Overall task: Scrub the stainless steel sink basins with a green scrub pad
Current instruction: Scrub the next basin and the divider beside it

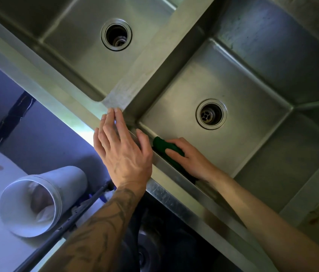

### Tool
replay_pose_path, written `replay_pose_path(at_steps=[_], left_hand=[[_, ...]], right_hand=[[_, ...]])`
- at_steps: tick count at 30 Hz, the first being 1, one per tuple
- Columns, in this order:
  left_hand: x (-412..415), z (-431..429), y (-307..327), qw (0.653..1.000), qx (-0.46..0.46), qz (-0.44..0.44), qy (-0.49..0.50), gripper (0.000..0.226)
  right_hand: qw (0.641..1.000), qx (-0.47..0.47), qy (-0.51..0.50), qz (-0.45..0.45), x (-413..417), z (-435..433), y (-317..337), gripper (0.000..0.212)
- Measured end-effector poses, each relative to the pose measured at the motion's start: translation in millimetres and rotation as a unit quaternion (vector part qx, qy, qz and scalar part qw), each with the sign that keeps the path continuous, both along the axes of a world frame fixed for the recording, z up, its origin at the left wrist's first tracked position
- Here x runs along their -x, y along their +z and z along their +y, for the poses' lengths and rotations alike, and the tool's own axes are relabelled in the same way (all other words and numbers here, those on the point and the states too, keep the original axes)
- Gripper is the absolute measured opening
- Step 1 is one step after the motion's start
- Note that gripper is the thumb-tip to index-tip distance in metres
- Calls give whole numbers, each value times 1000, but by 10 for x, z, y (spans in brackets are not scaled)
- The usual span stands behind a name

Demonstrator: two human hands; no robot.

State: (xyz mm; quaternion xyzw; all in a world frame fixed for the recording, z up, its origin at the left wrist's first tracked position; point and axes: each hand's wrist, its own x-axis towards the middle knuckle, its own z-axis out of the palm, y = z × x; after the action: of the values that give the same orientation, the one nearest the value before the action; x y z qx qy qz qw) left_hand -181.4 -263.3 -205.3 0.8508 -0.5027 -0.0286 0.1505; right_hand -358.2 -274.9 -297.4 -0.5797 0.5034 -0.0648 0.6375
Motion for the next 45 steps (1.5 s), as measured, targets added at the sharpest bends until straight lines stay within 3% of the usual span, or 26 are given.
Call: replay_pose_path(at_steps=[5,11,18,24,30,36,41,45], left_hand=[[-3,6,18,1000,0,9,2,62],[1,-9,62,1000,-13,15,3,64],[-10,-1,6,1000,4,8,-5,63],[-15,6,17,1000,8,8,-2,62],[-13,0,15,1000,6,6,-5,62],[-16,18,-16,1000,11,7,-1,62],[-21,19,-22,1000,12,5,-4,61],[-21,12,-31,1000,15,4,-3,61]], right_hand=[[996,-32,40,76,44,-1,-167,40],[999,9,-25,-26,188,198,145,42],[995,-35,44,85,180,78,-230,40],[1000,-7,-16,9,290,264,42,43],[995,-55,19,77,245,138,-28,39],[998,-31,-46,9,470,436,292,37],[992,-92,-9,89,432,280,65,38],[998,-15,-13,60,498,421,128,39]])
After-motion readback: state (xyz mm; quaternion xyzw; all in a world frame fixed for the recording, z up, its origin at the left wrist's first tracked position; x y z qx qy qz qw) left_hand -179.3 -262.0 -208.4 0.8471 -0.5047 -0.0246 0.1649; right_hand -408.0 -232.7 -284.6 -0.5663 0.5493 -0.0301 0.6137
